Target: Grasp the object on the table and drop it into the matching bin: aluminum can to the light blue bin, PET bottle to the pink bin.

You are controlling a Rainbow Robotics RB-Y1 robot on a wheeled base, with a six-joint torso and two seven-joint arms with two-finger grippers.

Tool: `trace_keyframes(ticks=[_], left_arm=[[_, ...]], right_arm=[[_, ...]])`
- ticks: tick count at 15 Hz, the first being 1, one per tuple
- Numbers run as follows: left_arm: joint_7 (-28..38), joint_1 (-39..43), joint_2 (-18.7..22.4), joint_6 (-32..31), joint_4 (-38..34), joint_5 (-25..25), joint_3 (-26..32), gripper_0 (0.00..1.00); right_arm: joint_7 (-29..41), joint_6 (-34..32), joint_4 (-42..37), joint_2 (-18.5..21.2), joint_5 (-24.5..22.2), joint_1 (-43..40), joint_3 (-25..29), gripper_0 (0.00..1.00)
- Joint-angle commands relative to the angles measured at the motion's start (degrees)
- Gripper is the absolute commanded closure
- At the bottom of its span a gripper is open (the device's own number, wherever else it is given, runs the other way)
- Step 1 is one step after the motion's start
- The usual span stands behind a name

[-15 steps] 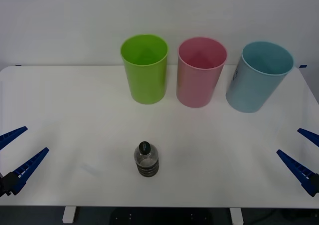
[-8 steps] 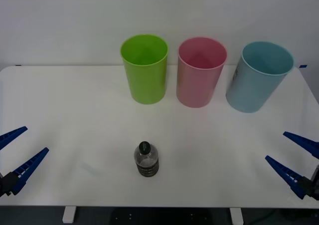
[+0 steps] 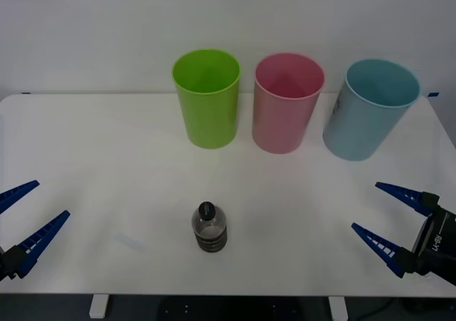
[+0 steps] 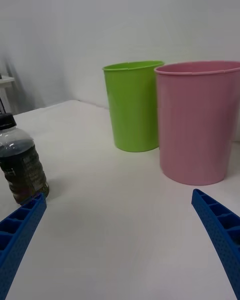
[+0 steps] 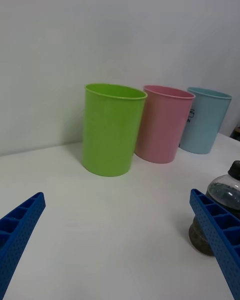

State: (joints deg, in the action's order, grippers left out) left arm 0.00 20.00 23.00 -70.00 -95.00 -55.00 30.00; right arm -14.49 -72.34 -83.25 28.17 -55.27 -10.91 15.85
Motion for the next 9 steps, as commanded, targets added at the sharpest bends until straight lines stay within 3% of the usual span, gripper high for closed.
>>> trace_keyframes(ticks=[1,9], left_arm=[[0.0,0.0,0.0,0.0,0.0,0.0,0.0,0.00],[0.0,0.0,0.0,0.0,0.0,0.0,0.0,0.00]], right_arm=[[-2.7,0.0,2.0,0.2,-2.1,2.6,-2.0,0.00],[-3.8,1.6,2.0,0.2,-2.6,6.3,-12.1,0.00]])
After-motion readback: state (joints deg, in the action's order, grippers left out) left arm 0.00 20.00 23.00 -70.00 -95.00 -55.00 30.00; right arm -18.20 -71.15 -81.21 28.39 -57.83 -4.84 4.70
